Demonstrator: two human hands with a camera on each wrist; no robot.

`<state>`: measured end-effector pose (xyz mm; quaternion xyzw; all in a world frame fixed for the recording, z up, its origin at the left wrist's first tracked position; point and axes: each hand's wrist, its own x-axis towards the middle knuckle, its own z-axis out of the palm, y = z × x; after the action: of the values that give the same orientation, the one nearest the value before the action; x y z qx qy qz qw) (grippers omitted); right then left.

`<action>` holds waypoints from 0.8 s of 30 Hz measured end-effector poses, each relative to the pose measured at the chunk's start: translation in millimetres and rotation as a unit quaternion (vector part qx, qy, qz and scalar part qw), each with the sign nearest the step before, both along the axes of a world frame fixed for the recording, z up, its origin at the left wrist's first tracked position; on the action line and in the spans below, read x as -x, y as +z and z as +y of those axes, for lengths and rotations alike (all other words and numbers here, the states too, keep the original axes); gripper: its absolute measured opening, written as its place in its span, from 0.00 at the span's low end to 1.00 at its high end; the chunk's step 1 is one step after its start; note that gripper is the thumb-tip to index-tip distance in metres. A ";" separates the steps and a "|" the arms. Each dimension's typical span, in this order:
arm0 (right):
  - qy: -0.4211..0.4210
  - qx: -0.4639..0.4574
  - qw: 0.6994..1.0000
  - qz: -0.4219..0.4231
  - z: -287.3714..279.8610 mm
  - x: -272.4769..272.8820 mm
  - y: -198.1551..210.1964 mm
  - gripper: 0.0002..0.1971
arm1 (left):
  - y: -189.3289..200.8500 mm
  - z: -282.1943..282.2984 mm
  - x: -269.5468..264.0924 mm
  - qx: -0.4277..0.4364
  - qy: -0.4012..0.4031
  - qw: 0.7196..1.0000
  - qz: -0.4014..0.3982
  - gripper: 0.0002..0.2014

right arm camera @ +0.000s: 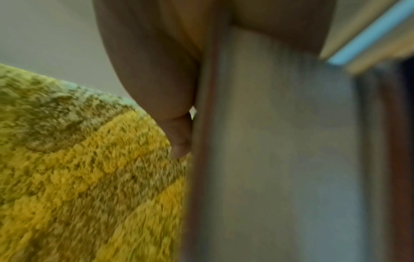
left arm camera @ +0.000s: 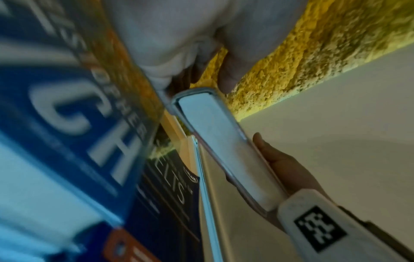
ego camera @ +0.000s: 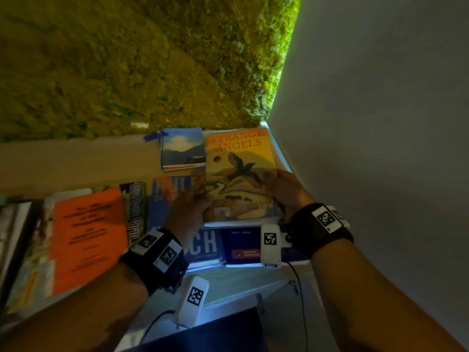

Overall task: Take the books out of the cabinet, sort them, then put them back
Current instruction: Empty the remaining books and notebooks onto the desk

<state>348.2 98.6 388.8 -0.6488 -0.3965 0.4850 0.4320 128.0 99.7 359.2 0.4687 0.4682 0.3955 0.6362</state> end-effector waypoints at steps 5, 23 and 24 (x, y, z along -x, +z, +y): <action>0.050 0.066 0.996 -0.016 11.8 55.3 -24.5 0.29 | 0.1 8.5 61.3 0.007 0.021 0.995 0.099 0.14; 0.183 0.149 0.970 -0.056 7.8 93.1 -63.8 0.26 | -24.9 22.0 87.5 0.118 0.002 0.977 0.176 0.29; 0.176 0.155 0.971 -0.045 9.7 93.2 -65.5 0.26 | -19.9 23.7 85.7 0.112 -0.001 0.976 0.188 0.29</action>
<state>255.0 108.4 323.3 -0.6490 -0.4436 0.5791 0.2159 42.3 123.5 339.3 0.4607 0.6206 0.2445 0.5855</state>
